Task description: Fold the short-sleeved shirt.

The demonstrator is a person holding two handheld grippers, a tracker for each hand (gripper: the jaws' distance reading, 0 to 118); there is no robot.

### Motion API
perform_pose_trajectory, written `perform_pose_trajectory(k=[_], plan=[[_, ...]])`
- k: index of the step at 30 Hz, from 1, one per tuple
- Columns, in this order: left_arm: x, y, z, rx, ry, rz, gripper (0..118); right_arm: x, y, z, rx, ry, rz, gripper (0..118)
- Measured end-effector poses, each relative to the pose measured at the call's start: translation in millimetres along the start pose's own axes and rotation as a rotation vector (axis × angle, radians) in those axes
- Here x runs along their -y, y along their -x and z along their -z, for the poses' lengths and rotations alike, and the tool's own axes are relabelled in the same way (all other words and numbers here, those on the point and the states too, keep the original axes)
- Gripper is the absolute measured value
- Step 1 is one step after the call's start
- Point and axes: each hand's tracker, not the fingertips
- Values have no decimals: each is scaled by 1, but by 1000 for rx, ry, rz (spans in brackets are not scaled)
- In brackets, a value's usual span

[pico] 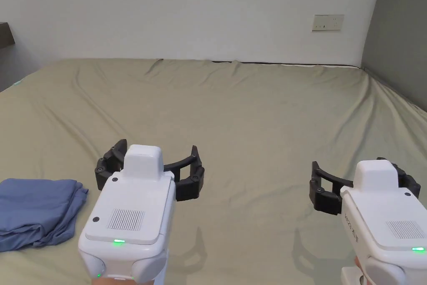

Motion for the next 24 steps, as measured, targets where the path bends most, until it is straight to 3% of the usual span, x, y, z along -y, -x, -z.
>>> perform_pose_trajectory(k=[1, 4, 11, 16, 22, 24], plan=[[0, 0, -1, -11, -9, 8, 112, 0, 0, 0, -5, 8, 18, 115], [-1, 0, -1, -3, -7, 3, 115, 0, -2, 0, -14, 21, 43, 118], [-1, 4, 2, 13, 25, -68, 118, -2, 2, 1, -34, 34, 32, 118], [0, 6, 2, 9, 32, -74, 118, -11, 6, 3, -59, 66, 96, 118], [2, 12, 7, 5, 72, -124, 118, -16, 10, 5, -13, 75, 128, 118], [2, 12, 8, 1, 73, -120, 118, -18, 10, 5, 13, 66, 179, 118]])
